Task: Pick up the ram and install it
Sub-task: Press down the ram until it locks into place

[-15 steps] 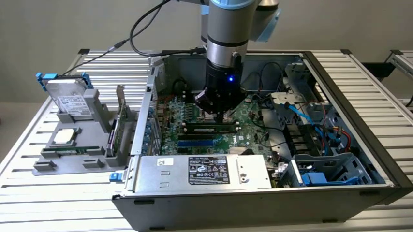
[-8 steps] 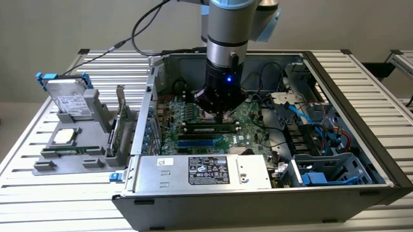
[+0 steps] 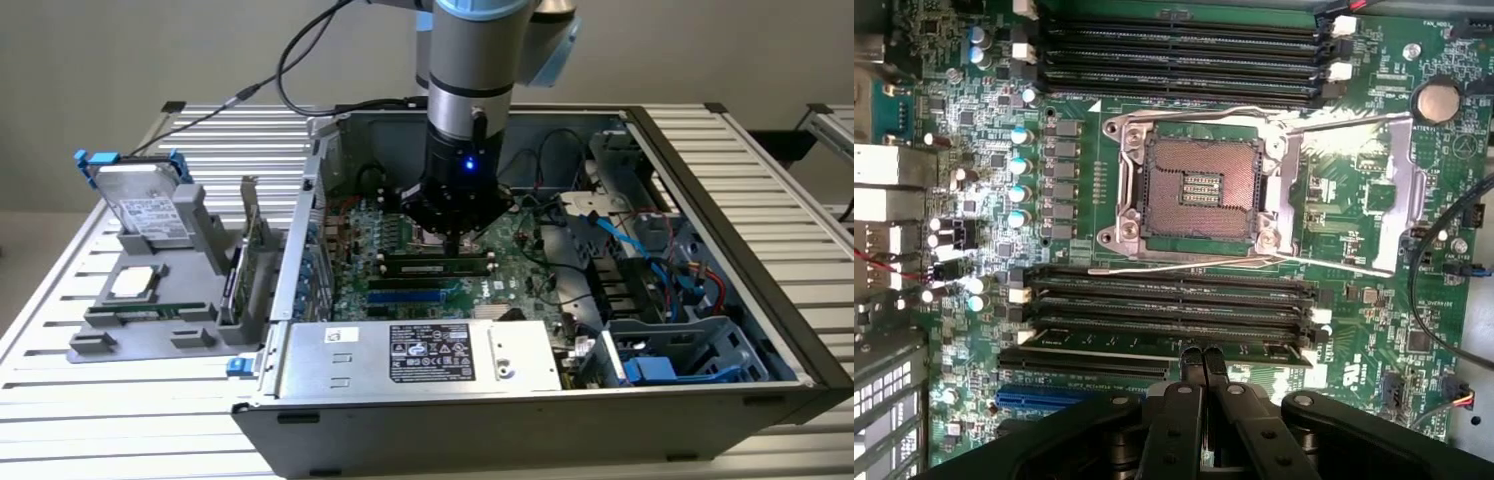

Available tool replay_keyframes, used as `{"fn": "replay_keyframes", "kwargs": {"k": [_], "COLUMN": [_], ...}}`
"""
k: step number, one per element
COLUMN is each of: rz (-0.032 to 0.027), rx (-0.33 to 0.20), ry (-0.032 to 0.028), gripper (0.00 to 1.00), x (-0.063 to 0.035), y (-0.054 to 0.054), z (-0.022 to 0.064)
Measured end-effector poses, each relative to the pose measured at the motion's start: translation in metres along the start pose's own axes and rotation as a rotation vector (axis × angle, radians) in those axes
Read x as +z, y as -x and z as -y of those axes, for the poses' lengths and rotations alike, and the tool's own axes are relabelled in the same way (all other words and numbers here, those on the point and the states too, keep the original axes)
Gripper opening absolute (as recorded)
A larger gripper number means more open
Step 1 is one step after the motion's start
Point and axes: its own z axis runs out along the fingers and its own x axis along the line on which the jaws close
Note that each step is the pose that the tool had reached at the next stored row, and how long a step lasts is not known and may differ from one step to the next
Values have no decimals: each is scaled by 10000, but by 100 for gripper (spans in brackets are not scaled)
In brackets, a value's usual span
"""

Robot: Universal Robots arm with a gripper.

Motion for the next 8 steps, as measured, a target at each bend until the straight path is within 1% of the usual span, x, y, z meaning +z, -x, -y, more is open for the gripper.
{"fn": "replay_keyframes", "kwargs": {"k": [2, 8], "rz": [3, 9], "rx": [89, 91], "ry": [3, 3], "gripper": [10, 10], "x": [1, 1], "y": [-17, -19], "z": [0, 0]}}
